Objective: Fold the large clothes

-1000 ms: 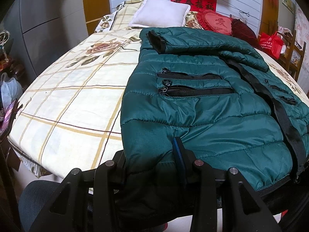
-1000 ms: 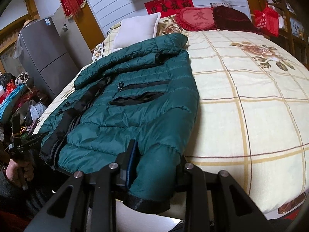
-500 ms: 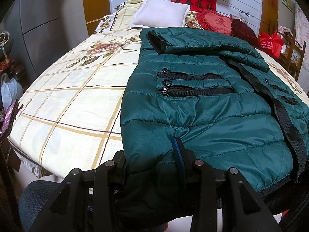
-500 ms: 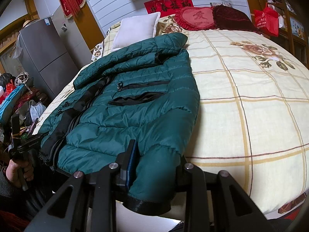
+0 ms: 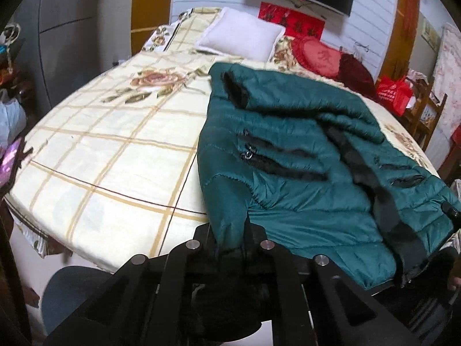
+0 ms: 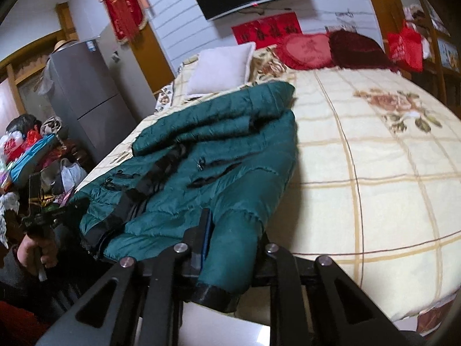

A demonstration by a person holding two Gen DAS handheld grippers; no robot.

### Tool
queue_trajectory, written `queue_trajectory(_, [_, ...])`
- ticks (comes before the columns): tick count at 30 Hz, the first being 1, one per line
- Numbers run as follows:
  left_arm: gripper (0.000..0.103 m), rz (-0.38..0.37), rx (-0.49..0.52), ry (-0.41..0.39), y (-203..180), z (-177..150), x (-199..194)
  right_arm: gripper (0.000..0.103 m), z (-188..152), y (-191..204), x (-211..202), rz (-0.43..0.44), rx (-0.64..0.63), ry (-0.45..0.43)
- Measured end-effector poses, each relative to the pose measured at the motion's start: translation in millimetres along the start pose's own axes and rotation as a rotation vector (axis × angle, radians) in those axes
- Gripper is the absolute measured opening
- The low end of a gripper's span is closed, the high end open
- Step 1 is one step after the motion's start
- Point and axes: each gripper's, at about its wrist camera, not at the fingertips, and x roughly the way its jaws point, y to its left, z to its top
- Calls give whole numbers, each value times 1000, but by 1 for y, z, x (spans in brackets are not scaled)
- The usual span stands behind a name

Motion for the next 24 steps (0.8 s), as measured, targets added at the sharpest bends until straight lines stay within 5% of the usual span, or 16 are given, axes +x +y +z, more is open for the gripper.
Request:
queue_trajectory(12, [16,-193,-272,-130,39,28,-51,18,30,22,-67,48,-29,-190])
queue_trajectory(24, [16,-266,-334,-256,24,153,-27,18,142,18,-33,11,-24,-296])
